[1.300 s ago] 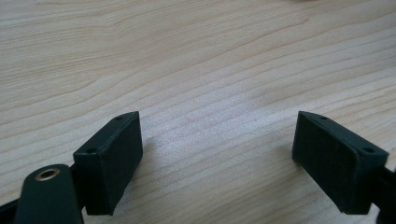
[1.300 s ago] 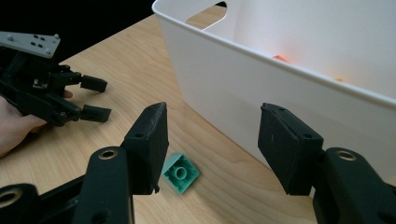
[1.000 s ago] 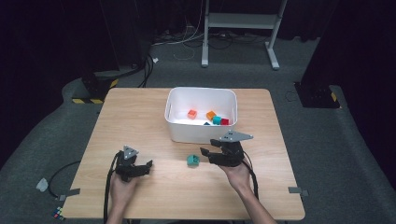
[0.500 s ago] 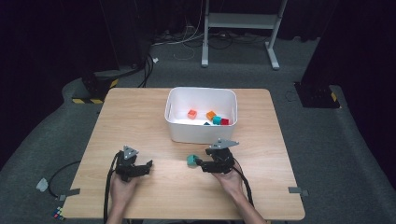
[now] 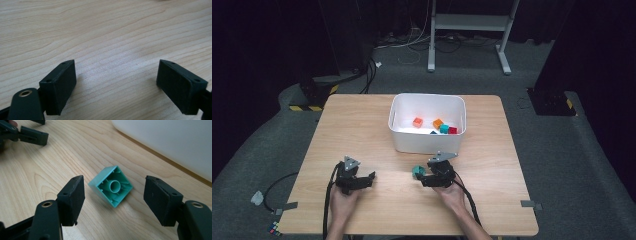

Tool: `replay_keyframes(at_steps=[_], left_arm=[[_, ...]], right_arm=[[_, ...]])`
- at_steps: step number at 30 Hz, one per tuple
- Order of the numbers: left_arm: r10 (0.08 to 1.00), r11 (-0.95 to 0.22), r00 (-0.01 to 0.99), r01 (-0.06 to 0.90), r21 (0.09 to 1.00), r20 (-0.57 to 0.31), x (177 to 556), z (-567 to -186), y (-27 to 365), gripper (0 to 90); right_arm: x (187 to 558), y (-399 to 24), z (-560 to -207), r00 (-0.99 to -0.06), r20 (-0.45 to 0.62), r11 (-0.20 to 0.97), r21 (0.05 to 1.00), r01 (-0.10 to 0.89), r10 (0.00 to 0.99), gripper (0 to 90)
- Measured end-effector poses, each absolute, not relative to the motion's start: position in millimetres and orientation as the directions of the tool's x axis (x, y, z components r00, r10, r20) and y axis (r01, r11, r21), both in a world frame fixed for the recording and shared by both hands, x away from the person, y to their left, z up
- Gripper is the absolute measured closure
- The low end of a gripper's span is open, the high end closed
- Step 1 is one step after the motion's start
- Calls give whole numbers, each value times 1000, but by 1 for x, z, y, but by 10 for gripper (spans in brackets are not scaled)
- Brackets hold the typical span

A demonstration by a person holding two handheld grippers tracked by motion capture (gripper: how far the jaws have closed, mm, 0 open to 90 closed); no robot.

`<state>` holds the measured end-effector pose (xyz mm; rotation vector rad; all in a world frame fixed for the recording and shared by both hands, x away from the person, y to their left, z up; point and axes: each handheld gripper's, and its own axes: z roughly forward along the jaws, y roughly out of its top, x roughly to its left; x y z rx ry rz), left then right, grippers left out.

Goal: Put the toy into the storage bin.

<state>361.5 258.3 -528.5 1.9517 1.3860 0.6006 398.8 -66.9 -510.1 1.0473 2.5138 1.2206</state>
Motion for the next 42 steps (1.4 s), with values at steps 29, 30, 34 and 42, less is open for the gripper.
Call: replay_keyframes(at_steps=[29,30,34,42], left_arm=[[943,-218,332,640,737,-9,362,-528,258,163],[943,-218,332,640,737,-9,362,-528,258,163],[943,-219,333,639,737,-9,362,-528,258,163],[943,-219,333,639,737,-9,362,-528,258,163]], right_arm=[[405,-48,-521,-741,62,488,715,500,669,467],[405,-48,-521,-743,51,494,716,493,667,483],[403,-50,-520,-737,37,499,713,493,675,540],[404,-53,-519,-742,25,513,708,486,670,585]])
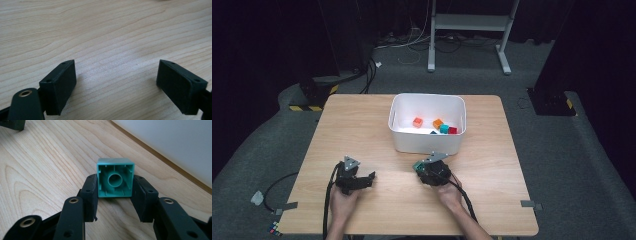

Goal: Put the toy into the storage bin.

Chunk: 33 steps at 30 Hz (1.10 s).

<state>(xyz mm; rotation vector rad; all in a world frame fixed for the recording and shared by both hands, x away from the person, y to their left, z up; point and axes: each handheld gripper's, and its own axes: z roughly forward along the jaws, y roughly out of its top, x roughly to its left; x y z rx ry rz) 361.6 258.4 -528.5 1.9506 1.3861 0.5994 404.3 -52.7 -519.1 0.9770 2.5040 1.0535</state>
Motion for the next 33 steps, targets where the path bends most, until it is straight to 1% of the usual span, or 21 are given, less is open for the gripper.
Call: replay_keyframes(at_steps=[23,33], left_arm=[[943,-219,333,639,737,-9,362,-528,258,163],[943,-219,333,639,737,-9,362,-528,258,163]], right_arm=[[406,-68,-509,-747,99,478,711,515,658,587],[404,-77,-503,-750,101,473,719,509,654,587]])
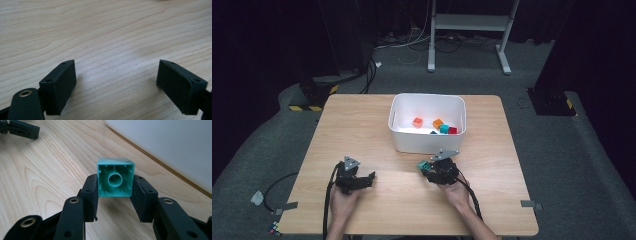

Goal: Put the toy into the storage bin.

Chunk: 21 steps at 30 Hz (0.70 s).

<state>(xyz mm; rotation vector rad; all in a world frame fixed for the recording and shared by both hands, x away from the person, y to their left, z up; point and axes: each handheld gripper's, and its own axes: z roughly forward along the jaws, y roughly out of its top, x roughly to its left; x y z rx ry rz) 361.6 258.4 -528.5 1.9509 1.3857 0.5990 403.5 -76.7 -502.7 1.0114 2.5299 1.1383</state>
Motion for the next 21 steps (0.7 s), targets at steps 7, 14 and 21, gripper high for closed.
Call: replay_keyframes(at_steps=[7,14,21], left_arm=[[943,-219,333,639,737,-9,362,-528,258,163],[943,-219,333,639,737,-9,362,-528,258,163],[943,-219,333,640,736,-8,362,-528,258,163]], right_arm=[[401,-82,-498,-746,105,461,727,509,658,587],[398,-87,-493,-746,89,473,723,504,660,587],[398,-89,-489,-749,90,467,730,498,657,587]])
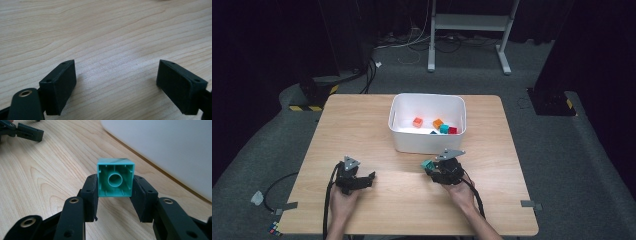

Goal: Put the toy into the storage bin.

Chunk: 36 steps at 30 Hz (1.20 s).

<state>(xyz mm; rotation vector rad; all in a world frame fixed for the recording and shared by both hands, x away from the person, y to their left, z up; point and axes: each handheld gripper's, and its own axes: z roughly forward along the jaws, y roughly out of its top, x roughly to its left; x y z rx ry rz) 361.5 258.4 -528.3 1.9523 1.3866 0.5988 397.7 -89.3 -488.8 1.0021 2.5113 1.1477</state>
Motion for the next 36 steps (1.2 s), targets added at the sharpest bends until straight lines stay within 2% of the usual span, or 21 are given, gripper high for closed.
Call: replay_keyframes(at_steps=[36], left_arm=[[943,-220,333,639,737,-7,362,-528,258,162]], right_arm=[[396,-98,-445,-772,90,446,772,453,629,587]])
